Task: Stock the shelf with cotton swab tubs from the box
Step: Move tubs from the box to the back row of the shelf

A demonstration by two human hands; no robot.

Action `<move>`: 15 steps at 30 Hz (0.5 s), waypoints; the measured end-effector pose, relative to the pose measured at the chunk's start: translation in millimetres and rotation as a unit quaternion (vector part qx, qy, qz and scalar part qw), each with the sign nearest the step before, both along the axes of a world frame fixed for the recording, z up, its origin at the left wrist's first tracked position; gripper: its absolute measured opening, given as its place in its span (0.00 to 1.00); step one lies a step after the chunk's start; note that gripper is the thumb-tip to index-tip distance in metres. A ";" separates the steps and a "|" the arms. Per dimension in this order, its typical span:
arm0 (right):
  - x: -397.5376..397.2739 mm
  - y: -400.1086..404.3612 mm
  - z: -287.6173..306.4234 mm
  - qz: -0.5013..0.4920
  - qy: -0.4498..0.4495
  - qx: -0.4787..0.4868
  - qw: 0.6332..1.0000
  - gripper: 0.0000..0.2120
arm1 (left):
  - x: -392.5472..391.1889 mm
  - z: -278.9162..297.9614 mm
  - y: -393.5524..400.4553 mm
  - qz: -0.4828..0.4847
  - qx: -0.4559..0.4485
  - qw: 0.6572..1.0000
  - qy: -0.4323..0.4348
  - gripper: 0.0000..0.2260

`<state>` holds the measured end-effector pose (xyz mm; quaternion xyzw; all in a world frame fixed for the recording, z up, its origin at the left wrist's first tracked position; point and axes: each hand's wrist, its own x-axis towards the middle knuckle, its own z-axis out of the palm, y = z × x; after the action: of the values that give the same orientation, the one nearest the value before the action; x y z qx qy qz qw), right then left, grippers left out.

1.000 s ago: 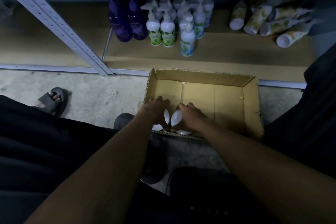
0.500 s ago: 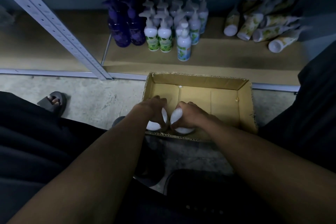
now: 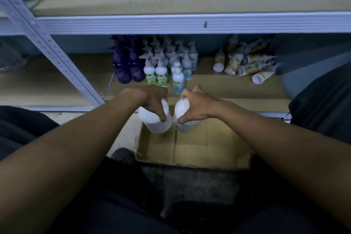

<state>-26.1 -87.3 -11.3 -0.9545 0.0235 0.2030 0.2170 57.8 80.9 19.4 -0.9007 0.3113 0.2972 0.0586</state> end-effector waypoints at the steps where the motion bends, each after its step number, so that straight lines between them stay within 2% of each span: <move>1: 1.3 -4.9 12.5 0.000 -0.011 -0.010 1.000 0.38 | 0.4 11.1 -1.3 -0.007 0.000 1.000 -0.010 0.32; 12: -0.8 -39.0 145.8 0.033 -0.130 -0.060 0.989 0.39 | 4.5 128.2 -23.8 -0.037 -0.049 0.991 -0.122 0.42; 15: -1.3 -40.6 179.1 0.025 -0.170 -0.086 0.981 0.39 | 0.1 165.3 -35.1 -0.039 -0.068 0.984 -0.158 0.35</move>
<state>-27.4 -127.9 167.8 -0.9905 -0.0206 0.0402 0.1295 57.9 45.8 184.7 -0.9252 0.3529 0.1271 0.0575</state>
